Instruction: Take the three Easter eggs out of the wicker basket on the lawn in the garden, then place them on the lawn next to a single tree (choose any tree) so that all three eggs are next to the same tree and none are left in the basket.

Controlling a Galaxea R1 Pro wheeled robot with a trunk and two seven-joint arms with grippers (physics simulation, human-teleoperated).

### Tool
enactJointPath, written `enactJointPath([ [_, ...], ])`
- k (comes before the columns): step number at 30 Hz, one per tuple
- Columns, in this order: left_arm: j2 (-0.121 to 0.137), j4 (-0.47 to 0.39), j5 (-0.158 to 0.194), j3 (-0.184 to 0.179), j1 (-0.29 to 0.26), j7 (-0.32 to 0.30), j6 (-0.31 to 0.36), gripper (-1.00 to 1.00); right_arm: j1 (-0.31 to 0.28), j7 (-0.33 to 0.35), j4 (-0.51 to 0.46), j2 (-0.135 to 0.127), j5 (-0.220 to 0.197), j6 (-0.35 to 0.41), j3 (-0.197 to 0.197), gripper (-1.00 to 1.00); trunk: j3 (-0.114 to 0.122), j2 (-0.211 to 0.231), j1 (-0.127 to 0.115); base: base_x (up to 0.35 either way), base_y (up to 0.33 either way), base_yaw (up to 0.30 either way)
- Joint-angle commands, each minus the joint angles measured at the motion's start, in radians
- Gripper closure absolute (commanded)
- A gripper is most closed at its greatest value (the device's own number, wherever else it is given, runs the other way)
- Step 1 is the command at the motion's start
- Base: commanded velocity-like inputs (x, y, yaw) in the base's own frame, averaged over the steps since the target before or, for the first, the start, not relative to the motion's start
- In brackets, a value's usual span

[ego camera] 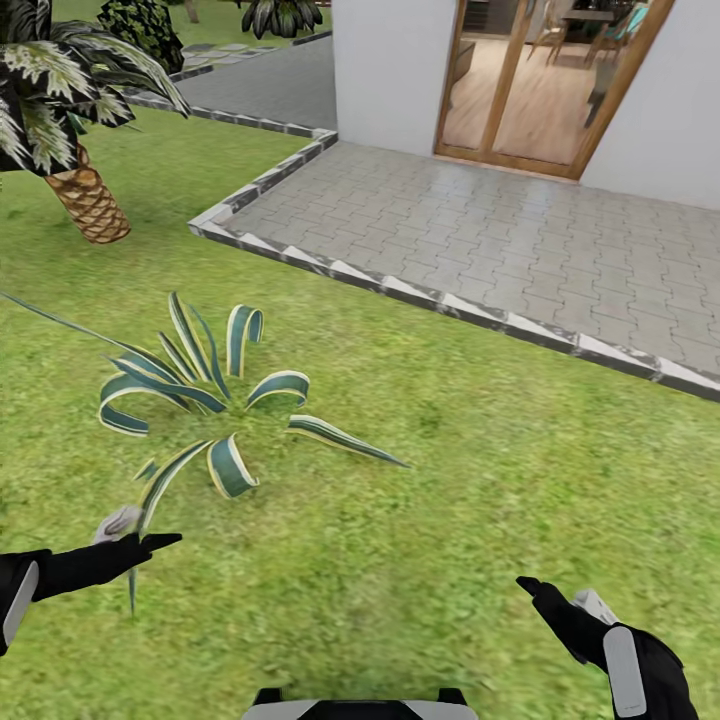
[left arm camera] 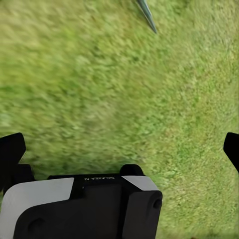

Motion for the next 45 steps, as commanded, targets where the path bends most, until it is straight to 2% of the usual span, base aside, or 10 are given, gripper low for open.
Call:
enactJointPath([
  [1, 0.000, 0.000, -0.001, 0.002, 0.000, -0.004, 0.008, -1.00, -0.001, 0.008, -0.002, 0.001, 0.005, 0.006, -0.005, -1.00, -0.001, -0.002, 0.001, 0.000, 0.263, 0.000],
  [30, 0.000, 0.000, -0.002, 0.003, -0.001, -0.004, 0.007, -1.00, -0.001, 0.006, 0.000, 0.003, 0.000, 0.005, -0.004, -1.00, -0.001, -0.002, 0.001, 0.000, 0.276, -0.001],
  [45, 0.000, 0.000, -0.002, 0.003, -0.001, -0.004, 0.007, -1.00, -0.001, 0.007, 0.054, 0.001, 0.000, 0.000, -0.007, -1.00, -0.001, -0.002, 0.001, 0.000, 0.283, 0.000],
])
